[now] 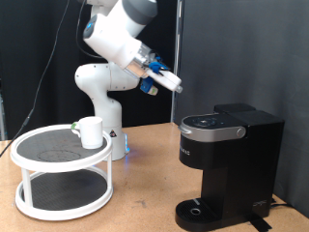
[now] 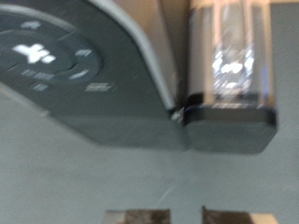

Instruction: Make a cup of coffee with the keurig machine

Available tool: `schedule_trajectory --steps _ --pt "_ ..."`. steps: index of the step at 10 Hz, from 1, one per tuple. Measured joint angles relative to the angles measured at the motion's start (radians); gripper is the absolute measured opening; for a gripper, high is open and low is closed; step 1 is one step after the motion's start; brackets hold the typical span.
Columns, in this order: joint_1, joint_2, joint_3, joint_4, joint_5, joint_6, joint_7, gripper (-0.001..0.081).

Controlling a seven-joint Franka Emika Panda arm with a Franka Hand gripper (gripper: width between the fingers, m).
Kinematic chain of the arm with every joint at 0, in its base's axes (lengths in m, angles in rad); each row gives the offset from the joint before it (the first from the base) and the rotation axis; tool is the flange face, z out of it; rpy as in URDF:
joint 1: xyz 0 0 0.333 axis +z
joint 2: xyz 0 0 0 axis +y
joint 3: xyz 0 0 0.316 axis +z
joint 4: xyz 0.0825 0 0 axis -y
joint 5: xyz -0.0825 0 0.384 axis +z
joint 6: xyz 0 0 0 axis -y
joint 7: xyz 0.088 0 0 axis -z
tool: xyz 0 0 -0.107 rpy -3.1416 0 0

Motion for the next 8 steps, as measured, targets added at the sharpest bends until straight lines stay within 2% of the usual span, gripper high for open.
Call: schedule_trajectory --steps 2,3,4,5,7,8 --pt "-0.011 -0.072 -0.034 -0.059 0.02 -0.017 -0.001 0.0" --pt "-0.011 -0.07 -0.032 -0.059 0.016 -0.017 -0.001 0.0" --pt "-0.014 -0.067 -0.03 -0.059 -0.05 -0.028 0.062 0.0" --pt "-0.023 -0.066 -0.032 -0.059 -0.127 -0.077 0.135 0.0" --pt "-0.037 -0.036 -0.097 -0.052 -0.23 -0.334 0.186 0.0" --pt "-0.039 0.007 -0.13 -0.029 -0.241 -0.427 0.186 0.0"
